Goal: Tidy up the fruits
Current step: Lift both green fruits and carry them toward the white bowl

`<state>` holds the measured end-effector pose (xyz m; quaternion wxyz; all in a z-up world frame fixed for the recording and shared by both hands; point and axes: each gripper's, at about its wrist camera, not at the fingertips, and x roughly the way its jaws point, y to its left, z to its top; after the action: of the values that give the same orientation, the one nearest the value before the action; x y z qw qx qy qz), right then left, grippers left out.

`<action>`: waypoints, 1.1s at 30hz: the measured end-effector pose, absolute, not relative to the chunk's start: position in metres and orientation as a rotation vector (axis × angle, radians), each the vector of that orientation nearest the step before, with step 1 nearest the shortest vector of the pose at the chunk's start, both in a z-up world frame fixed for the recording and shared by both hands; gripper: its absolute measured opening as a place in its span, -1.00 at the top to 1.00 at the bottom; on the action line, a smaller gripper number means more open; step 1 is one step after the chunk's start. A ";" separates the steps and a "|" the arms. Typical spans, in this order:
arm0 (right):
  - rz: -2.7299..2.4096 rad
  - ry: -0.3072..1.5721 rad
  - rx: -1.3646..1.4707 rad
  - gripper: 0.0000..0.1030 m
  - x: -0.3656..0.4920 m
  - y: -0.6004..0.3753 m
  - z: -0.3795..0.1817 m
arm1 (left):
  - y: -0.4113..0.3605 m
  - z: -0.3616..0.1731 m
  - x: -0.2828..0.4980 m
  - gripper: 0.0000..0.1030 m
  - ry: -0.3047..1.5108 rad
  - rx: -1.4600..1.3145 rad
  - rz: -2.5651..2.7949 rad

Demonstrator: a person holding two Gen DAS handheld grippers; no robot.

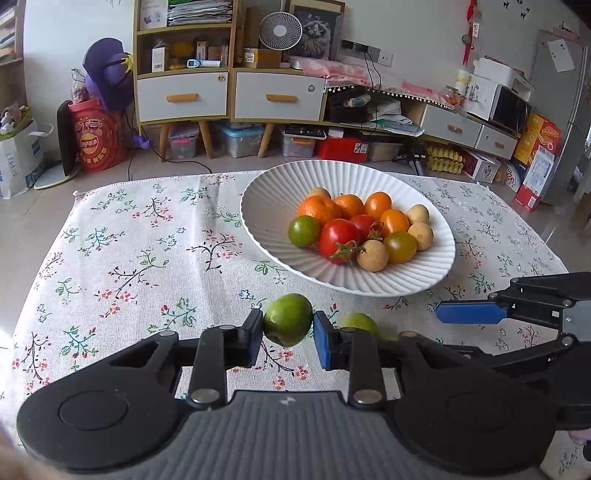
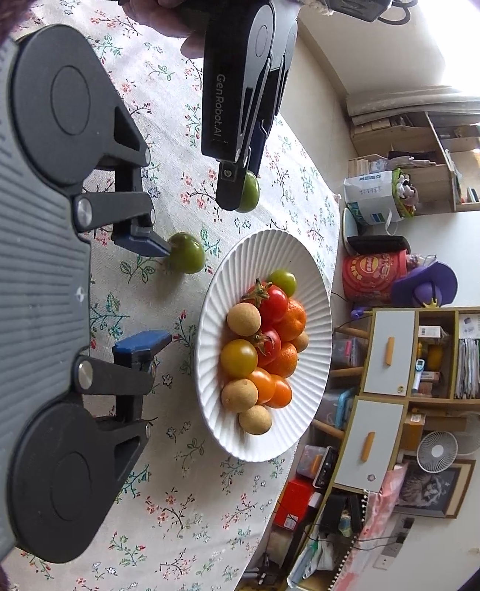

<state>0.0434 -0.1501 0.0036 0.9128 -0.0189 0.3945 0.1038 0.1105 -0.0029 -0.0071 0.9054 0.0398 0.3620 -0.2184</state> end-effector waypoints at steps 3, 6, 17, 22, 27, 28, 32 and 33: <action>0.238 0.815 -0.056 0.12 0.045 -0.140 0.003 | -0.001 -0.009 0.113 0.49 0.756 0.086 -0.445; 0.252 0.821 -0.064 0.12 0.049 -0.132 0.002 | 0.004 -0.010 0.114 0.49 0.763 0.088 -0.430; 0.294 0.864 -0.064 0.14 0.063 -0.103 0.001 | 0.021 -0.011 0.117 0.49 0.791 0.089 -0.361; 0.262 0.866 -0.106 0.15 0.067 -0.095 0.000 | 0.030 -0.012 0.116 0.49 0.806 0.075 -0.345; 0.230 0.892 -0.100 0.54 0.072 -0.099 -0.005 | 0.031 -0.010 0.115 0.49 0.804 0.073 -0.346; 0.231 0.891 -0.093 0.54 0.071 -0.100 -0.005 | 0.031 -0.009 0.115 0.49 0.804 0.074 -0.347; 0.235 0.876 -0.085 0.55 0.069 -0.106 0.002 | 0.030 -0.008 0.116 0.49 0.801 0.074 -0.351; 0.242 0.872 -0.074 0.55 0.068 -0.108 0.004 | 0.030 -0.007 0.116 0.49 0.801 0.072 -0.353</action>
<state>0.0676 -0.1079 0.0043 0.8988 -0.0357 0.4211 0.1167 0.1161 0.0299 -0.0070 0.9052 0.0350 0.3875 -0.1710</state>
